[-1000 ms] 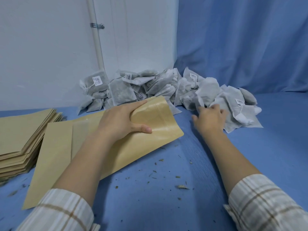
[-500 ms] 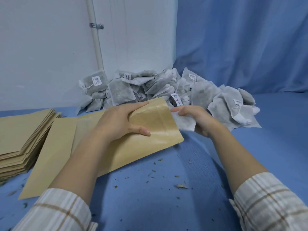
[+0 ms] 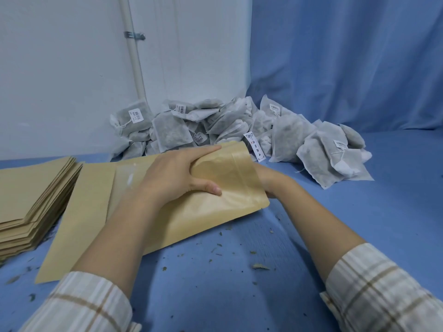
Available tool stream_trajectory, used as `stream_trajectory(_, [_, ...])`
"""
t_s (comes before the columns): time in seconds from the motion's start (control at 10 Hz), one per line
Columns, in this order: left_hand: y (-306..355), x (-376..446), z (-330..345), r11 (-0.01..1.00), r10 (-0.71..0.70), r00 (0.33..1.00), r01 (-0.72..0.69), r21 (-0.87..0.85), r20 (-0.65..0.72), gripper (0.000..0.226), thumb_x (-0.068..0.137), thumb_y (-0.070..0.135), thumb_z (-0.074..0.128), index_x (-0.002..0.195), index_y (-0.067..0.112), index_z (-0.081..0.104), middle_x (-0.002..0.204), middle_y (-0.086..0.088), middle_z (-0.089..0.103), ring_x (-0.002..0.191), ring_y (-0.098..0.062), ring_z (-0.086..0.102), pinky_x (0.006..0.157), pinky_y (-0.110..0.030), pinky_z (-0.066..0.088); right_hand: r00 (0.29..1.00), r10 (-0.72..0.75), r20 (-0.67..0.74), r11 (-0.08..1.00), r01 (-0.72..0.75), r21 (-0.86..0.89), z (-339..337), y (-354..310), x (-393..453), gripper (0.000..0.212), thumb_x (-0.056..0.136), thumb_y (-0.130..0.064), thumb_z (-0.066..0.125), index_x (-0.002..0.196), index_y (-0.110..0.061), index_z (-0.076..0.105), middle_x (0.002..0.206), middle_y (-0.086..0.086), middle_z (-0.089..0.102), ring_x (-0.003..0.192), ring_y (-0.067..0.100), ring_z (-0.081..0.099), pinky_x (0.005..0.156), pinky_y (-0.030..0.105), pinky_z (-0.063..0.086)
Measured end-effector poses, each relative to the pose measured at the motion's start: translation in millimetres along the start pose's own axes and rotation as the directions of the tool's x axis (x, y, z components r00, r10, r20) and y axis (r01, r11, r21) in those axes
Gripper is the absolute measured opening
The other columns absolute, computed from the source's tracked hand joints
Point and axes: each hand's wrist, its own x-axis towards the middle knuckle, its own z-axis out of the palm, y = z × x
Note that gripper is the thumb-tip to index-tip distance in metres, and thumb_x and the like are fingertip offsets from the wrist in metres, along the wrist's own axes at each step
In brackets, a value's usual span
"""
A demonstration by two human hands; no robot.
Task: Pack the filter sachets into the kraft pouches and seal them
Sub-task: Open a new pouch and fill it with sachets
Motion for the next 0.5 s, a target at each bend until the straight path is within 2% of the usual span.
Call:
stream_trajectory(0.1, [-2,-1,-1,0.998,-0.029,0.999,0.032,0.058,-0.043,0.095,0.039,0.071,0.068,0.13,0.056,0.042,0.135,0.026,0.05,0.126,-0.005,0.044,0.098,-0.025,0.033,0.976,-0.044,0.214,0.987,0.01,0.159,-2,2,-14,0.022,0.097,-0.018,0.041,0.091,-0.017,0.061,0.073,-0.009,0.072,0.068,0.006,0.069,0.059,0.017,0.053])
stream_trajectory(0.2, [-2,-1,0,0.996,-0.03,0.997,0.036,0.078,-0.075,0.096,0.04,0.072,0.066,0.132,0.055,0.042,0.136,0.025,0.05,0.126,-0.006,0.044,0.101,-0.028,0.034,0.993,-0.118,0.003,0.974,0.115,0.196,-10,-2,-5,0.028,0.092,-0.023,0.047,0.076,-0.02,0.07,0.071,-0.006,0.07,0.071,0.013,0.066,0.063,0.024,0.052])
stream_trajectory(0.3, [0,-1,2,0.995,-0.034,0.996,0.041,0.093,-0.082,0.096,0.043,0.07,0.069,0.133,0.054,0.042,0.137,0.024,0.048,0.127,-0.006,0.043,0.102,-0.029,0.033,0.724,-0.446,-0.526,0.689,-0.098,-0.718,-29,11,2,0.029,0.091,-0.026,0.045,0.072,-0.016,0.065,0.08,0.003,0.065,0.081,0.026,0.056,0.065,0.027,0.041])
stream_trajectory(0.4, [2,0,4,0.991,-0.019,0.997,0.029,0.127,-0.077,0.093,0.05,0.064,0.075,0.135,0.05,0.042,0.139,0.023,0.047,0.129,-0.007,0.041,0.104,-0.03,0.033,0.623,-0.485,-0.614,0.166,-0.624,-0.764,-48,30,4,0.039,0.09,-0.03,0.043,0.117,-0.011,0.061,0.14,0.018,0.032,0.13,0.034,0.024,0.105,0.043,0.021])
stream_trajectory(0.5, [3,0,5,0.99,-0.007,0.998,0.016,0.137,-0.067,0.091,0.053,0.063,0.076,0.136,0.05,0.041,0.14,0.023,0.046,0.129,-0.007,0.041,0.105,-0.033,0.033,0.566,-0.283,-0.774,0.166,-0.766,-0.621,-55,41,5,0.06,0.09,-0.039,0.038,0.137,-0.003,0.042,0.151,0.028,-0.001,0.14,0.042,-0.001,0.114,0.049,0.001])
